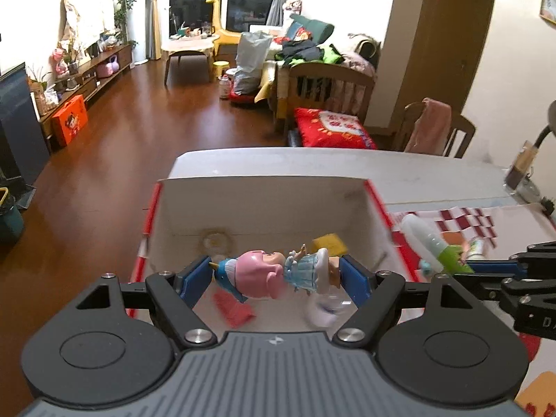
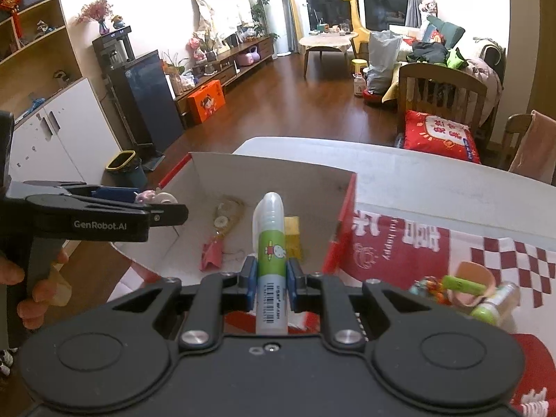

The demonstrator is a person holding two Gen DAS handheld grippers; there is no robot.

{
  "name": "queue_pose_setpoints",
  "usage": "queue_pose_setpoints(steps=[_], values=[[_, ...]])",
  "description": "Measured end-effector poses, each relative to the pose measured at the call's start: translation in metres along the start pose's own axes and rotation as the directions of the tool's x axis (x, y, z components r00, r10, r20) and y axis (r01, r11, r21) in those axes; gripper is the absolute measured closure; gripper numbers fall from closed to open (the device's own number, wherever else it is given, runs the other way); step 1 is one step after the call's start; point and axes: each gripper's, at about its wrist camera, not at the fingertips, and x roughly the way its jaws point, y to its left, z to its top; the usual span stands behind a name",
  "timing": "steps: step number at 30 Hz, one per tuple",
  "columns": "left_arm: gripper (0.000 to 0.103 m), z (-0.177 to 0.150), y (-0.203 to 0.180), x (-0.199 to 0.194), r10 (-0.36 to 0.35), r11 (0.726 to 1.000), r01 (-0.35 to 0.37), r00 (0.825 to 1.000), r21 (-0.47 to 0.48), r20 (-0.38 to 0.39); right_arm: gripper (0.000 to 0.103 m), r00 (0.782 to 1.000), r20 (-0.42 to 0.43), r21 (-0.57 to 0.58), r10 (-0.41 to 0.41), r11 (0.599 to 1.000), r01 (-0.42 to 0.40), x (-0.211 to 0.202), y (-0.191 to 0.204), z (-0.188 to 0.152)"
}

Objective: Organize rigid objects
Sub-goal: 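Carry the doll figure and marker with both grippers over the cardboard box, then open both grippers to drop the doll figure and marker into the box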

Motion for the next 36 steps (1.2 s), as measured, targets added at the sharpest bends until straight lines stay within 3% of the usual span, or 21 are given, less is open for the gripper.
queue_pose_setpoints(steps=[8, 24, 30, 36], values=[[0.023, 0.014, 0.035, 0.042, 0.036, 0.999, -0.035, 0.998, 0.018, -0.059, 0.087, 0.997, -0.058, -0.02, -0.042, 0.999, 0.041, 0.054, 0.032, 0.012], [0.023, 0.025, 0.035, 0.123, 0.046, 0.997, -0.036, 0.99, 0.073, -0.136, 0.087, 0.976, -0.159, -0.169, -0.145, 0.978, 0.118, 0.134, 0.069, 0.011], [0.023, 0.03, 0.03, 0.146, 0.052, 0.996, -0.035, 0.977, 0.086, -0.205, 0.087, 0.974, -0.167, -0.238, -0.154, 0.965, 0.112, 0.141, 0.084, 0.005], [0.023, 0.03, 0.026, 0.165, 0.059, 0.992, -0.025, 0.957, 0.122, -0.285, 0.086, 0.973, -0.178, -0.234, -0.15, 0.966, 0.107, 0.142, 0.087, 0.0]])
